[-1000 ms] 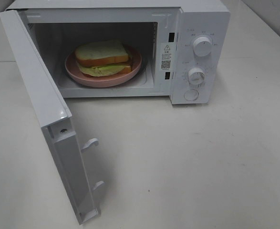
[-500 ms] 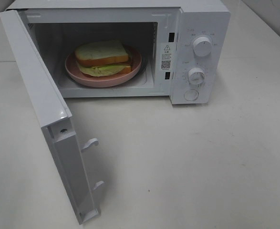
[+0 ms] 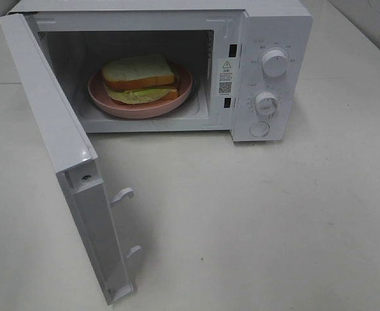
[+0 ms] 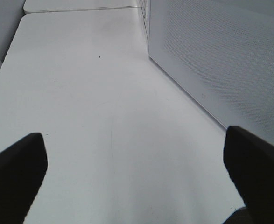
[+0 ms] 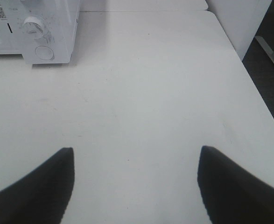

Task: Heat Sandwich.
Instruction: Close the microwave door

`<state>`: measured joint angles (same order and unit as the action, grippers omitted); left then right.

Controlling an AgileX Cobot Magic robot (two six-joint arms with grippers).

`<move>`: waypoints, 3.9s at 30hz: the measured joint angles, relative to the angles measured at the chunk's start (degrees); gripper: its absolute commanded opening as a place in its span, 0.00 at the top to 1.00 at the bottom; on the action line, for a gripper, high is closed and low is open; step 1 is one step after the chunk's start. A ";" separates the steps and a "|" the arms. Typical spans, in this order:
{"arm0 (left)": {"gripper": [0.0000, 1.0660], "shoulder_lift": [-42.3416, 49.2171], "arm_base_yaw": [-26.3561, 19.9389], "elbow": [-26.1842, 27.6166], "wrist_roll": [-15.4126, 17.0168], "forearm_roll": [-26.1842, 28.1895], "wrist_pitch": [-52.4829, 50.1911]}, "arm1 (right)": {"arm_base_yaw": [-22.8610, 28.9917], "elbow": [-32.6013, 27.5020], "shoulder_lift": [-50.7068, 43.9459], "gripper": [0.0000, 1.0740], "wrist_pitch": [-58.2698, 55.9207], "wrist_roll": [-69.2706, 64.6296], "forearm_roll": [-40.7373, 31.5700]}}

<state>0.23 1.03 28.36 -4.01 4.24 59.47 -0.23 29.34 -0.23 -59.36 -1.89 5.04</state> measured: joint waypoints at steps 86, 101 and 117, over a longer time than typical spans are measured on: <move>1.00 -74.60 0.46 -12.38 22.98 -34.09 -101.93 | 0.00 0.00 0.00 0.35 0.00 0.00 0.00; 1.00 -83.94 12.95 -7.22 17.70 -25.84 -103.13 | 0.00 0.00 0.00 0.35 0.00 0.00 0.00; 1.00 -93.22 25.44 2.12 13.06 -14.61 -103.65 | 0.00 0.00 0.00 0.38 0.00 0.00 0.00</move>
<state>-92.99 26.47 30.48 9.05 -10.37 -44.18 -0.23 29.34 -0.23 -59.36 -1.89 5.04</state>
